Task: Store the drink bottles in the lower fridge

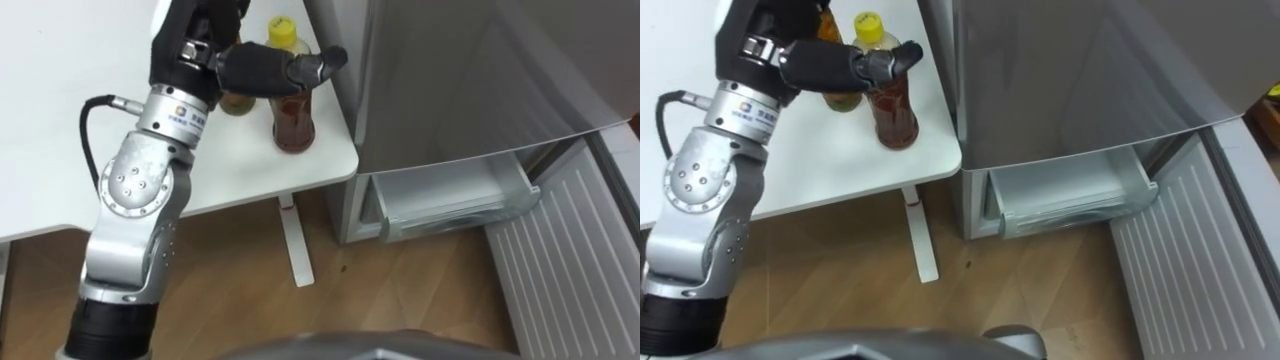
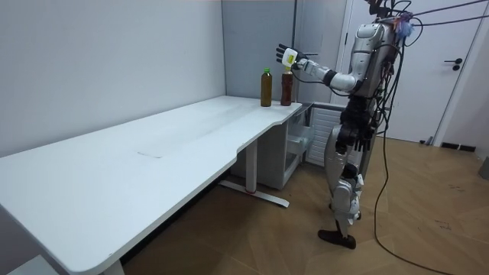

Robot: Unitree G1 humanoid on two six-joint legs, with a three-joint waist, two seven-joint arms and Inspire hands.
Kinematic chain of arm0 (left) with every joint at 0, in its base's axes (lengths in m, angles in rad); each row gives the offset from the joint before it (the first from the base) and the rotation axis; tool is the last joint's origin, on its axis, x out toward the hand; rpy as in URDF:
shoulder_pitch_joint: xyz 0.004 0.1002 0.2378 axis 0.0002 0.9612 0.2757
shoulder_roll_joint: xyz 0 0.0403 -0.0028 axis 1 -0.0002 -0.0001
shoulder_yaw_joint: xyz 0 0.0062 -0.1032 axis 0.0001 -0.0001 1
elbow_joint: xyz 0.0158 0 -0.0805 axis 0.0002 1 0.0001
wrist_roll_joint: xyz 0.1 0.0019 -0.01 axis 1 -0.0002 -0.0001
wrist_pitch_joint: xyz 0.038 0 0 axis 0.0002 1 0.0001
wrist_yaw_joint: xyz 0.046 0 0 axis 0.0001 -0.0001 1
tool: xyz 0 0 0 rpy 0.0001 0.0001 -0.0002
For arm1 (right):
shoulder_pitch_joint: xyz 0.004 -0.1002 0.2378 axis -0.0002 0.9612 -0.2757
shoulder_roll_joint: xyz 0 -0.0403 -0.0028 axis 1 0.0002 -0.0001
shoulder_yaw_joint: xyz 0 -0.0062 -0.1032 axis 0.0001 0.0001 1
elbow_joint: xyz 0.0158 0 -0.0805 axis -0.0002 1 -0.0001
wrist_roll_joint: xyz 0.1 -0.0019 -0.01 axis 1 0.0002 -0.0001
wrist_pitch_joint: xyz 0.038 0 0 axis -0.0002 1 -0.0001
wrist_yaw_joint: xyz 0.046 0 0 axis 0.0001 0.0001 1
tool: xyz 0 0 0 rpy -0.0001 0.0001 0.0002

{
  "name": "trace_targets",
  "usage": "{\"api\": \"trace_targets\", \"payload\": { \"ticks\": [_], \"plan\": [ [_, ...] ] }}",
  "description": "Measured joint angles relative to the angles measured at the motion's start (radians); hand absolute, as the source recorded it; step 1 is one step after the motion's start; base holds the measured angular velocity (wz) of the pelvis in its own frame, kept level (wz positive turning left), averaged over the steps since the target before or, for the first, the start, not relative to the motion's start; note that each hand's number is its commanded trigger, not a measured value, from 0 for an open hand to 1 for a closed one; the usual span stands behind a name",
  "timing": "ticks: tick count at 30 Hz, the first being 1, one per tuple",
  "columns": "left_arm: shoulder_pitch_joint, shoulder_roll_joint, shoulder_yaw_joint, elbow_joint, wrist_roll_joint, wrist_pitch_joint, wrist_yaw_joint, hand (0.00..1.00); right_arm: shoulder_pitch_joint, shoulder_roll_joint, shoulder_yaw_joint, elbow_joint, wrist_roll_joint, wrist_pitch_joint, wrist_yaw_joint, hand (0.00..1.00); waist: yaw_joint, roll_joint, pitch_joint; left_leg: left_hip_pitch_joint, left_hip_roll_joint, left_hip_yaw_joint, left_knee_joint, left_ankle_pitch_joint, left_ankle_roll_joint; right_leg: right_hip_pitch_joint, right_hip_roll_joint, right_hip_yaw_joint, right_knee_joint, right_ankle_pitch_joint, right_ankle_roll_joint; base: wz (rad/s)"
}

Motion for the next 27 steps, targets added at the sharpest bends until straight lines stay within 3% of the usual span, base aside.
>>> {"api": "trace_targets", "payload": {
  "ticks": [11,16,27],
  "plan": [
    [0.0,0.0,-0.002,0.02,-0.001,0.0,0.001,0.0,0.015,0.005,0.002,-0.043,0.001,0.009,0.012,0.0,0.001,0.003,-0.0045,0.0,0.001,0.0,0.003,0.0,0.0,0.0,0.0,-0.002,0.006,0.0,0.0,0.0],
    [0.003,-0.002,-0.002,0.118,0.004,0.0,0.014,0.0,0.028,0.005,0.002,-0.055,0.0,0.008,0.012,0.0,0.004,0.02,-0.0148,0.003,0.001,0.003,0.004,0.0,0.0,0.001,0.0,-0.002,0.016,0.0,-0.001,-0.01],
    [0.008,-0.005,-0.001,0.123,-0.005,0.005,0.031,0.0,0.029,0.006,0.012,-0.053,-0.009,0.021,0.021,0.0,0.008,0.019,-0.0138,0.004,0.005,0.005,0.007,0.0,0.0,0.001,0.004,-0.001,0.016,0.002,-0.004,0.0]
  ]
}}
